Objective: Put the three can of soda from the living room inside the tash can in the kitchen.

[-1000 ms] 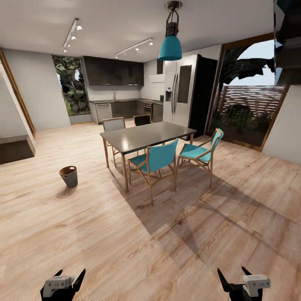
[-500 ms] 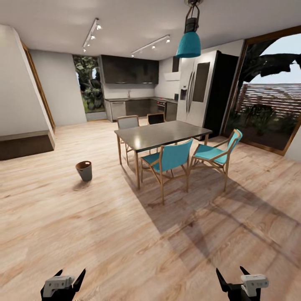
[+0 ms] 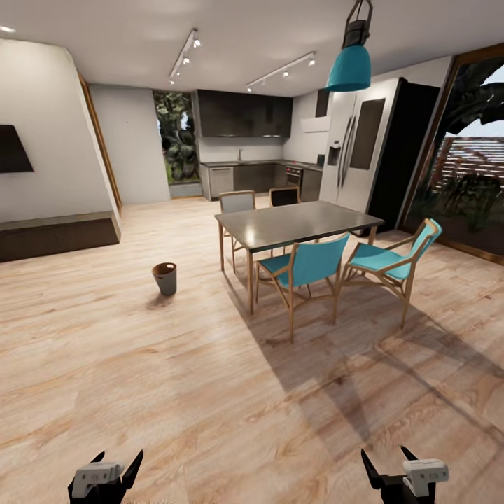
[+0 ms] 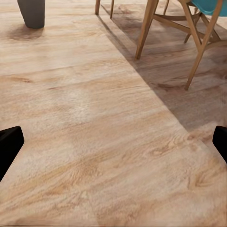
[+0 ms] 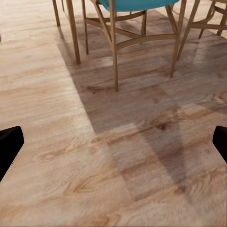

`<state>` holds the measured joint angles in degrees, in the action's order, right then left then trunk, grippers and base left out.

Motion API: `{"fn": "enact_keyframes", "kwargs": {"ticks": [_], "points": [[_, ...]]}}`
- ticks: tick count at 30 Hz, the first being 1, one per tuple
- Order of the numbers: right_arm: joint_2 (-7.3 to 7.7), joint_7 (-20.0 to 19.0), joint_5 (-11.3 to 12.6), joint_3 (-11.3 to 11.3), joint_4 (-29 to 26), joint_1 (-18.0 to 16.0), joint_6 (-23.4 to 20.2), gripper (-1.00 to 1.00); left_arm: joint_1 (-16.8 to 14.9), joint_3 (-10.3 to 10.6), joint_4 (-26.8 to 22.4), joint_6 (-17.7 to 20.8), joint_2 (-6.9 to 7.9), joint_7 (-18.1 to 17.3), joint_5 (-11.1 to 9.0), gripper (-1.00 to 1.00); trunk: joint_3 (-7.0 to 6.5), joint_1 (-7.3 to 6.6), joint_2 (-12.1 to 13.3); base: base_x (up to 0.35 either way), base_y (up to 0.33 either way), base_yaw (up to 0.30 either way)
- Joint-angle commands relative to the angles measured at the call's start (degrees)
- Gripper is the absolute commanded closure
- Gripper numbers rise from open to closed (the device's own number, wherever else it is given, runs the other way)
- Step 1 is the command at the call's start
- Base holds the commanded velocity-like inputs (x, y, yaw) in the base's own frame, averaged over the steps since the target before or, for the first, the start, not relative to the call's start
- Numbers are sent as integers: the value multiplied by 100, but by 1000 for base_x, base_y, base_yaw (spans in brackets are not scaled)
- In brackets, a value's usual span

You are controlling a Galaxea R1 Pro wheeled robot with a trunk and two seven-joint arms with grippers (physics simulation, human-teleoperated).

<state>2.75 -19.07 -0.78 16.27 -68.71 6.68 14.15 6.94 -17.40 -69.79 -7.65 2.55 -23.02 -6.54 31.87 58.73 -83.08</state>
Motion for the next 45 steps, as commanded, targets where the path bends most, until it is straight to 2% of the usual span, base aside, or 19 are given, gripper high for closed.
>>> {"fn": "enact_keyframes", "kwargs": {"ticks": [1,18,28,33,45], "points": [[-1,0,0,0,1,0,0,-100,0,0,0,0,0,0,1,-100,4,0,0,0,0,221],[-3,0,-1,-1,7,0,0,-100,0,0,4,0,0,7,3,-100,43,0,0,0,0,228],[-3,0,-1,-1,14,0,0,-100,0,0,52,0,0,8,76,-100,43,0,0,0,0,245],[3,7,-1,-130,49,0,0,-100,0,0,79,0,0,8,119,-100,43,0,0,0,0,246],[6,9,-1,-158,60,0,0,-100,0,0,88,0,0,8,126,-100,43,0,0,0,0,247]]}}
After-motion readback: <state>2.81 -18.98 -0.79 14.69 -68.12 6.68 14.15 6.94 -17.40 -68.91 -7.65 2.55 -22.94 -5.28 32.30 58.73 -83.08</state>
